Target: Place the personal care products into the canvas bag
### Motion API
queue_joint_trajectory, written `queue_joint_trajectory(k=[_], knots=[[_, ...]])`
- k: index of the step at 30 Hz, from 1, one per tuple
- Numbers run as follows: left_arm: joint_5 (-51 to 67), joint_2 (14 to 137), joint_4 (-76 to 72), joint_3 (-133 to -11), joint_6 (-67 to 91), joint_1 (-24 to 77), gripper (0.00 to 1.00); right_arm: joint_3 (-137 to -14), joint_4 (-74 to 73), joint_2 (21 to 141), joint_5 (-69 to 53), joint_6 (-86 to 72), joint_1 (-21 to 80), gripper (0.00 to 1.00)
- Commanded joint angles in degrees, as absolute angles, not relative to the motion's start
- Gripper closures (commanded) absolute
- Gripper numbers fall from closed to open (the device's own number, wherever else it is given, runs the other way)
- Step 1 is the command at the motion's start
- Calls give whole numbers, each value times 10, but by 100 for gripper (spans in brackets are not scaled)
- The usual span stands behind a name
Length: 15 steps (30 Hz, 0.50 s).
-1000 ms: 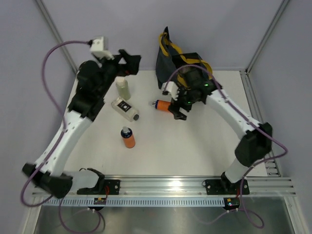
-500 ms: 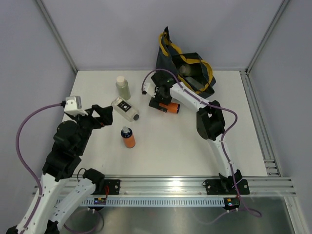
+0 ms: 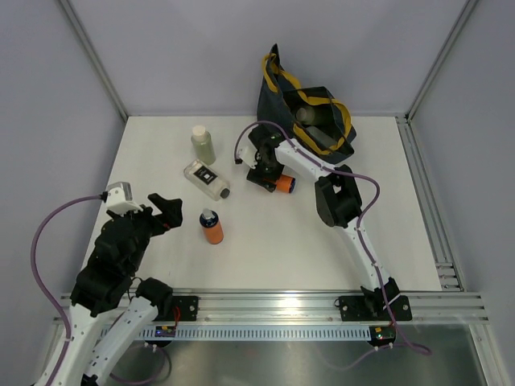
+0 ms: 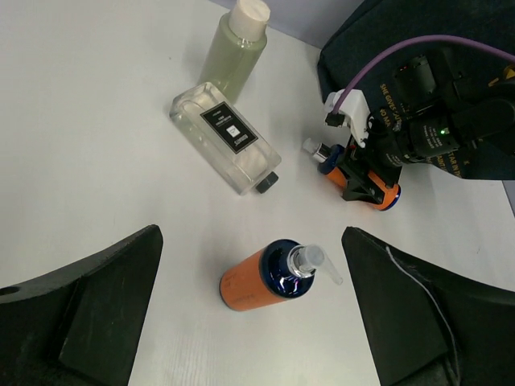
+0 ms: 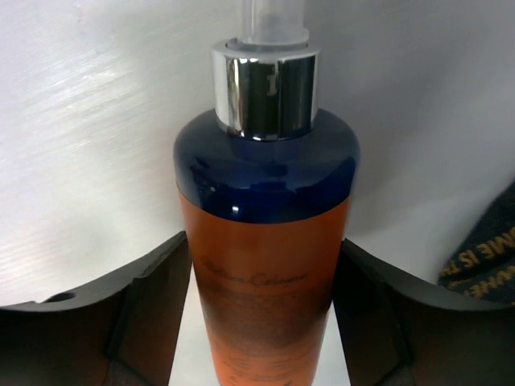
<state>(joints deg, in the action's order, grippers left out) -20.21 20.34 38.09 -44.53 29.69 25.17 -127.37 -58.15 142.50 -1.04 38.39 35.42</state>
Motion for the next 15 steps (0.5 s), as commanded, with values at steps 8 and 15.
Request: queue_joint_trajectory(k=[8, 15], knots=[[-193, 178, 374, -403, 343, 250, 1, -1171, -598, 1389, -140, 306, 333, 68], [-176, 179, 362, -378, 362, 250, 1, -1109, -609, 1359, -261, 244, 305, 77]])
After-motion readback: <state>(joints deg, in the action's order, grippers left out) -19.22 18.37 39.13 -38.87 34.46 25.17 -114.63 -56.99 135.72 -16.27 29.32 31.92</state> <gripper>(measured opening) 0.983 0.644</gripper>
